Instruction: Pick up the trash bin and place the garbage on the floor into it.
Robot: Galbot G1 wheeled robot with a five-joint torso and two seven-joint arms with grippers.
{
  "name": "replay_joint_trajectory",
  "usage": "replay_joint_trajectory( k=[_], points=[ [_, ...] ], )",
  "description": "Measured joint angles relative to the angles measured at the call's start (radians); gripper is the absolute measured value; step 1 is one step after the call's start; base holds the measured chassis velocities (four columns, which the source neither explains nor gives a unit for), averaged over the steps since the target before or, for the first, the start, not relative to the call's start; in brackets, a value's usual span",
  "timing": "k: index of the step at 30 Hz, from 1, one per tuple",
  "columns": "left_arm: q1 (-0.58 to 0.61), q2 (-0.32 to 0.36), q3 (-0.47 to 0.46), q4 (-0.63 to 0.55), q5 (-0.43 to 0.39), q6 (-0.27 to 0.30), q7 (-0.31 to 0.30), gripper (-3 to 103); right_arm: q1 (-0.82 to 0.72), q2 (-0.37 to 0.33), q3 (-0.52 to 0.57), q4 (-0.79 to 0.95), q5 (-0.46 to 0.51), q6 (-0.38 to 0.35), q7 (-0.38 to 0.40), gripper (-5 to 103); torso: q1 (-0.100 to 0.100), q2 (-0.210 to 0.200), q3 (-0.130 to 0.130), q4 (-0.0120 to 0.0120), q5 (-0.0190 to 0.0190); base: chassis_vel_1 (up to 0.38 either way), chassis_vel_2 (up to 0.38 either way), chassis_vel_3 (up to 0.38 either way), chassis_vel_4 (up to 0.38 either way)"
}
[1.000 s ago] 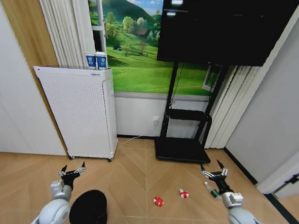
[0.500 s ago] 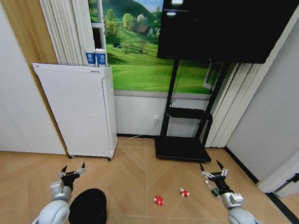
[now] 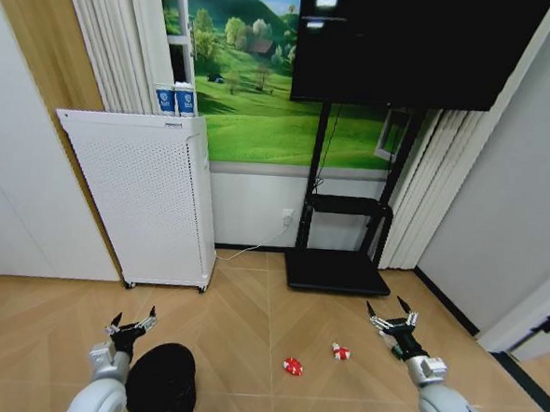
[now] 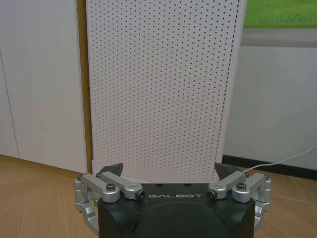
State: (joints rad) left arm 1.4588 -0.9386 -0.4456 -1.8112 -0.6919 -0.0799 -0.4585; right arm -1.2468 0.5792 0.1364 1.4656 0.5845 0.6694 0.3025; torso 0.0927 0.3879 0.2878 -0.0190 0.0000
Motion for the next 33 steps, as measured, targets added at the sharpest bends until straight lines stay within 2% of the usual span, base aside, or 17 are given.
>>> replay_joint_trajectory(
  k=[8, 21, 33],
  points=[
    [0.036, -0.041, -0.002, -0.003, 0.024, -0.006, 0.002, 100, -0.006, 0.012, 0.002, -0.007, -0.010, 0.005, 0.000, 100, -0.011, -0.031, -0.020, 0.0000, 0.0000, 0.000, 0.000, 0.000, 0.000],
    [0.254, -0.178, -0.041, -0.019, 0.104, -0.046, 0.030, 100, -0.002, 0.044, -0.003, -0.029, -0.036, 0.008, 0.011, 100, -0.029, -0.088, -0.058, -0.0001, 0.0000, 0.000, 0.000, 0.000, 0.000],
    [0.307, -0.194, -0.059, 0.019, 0.141, -0.094, 0.048, 100, -0.015, 0.060, -0.001, -0.050, -0.057, 0.016, 0.017, 100, -0.045, -0.133, -0.088, -0.0003, 0.0000, 0.000, 0.000, 0.000, 0.000]
  ],
)
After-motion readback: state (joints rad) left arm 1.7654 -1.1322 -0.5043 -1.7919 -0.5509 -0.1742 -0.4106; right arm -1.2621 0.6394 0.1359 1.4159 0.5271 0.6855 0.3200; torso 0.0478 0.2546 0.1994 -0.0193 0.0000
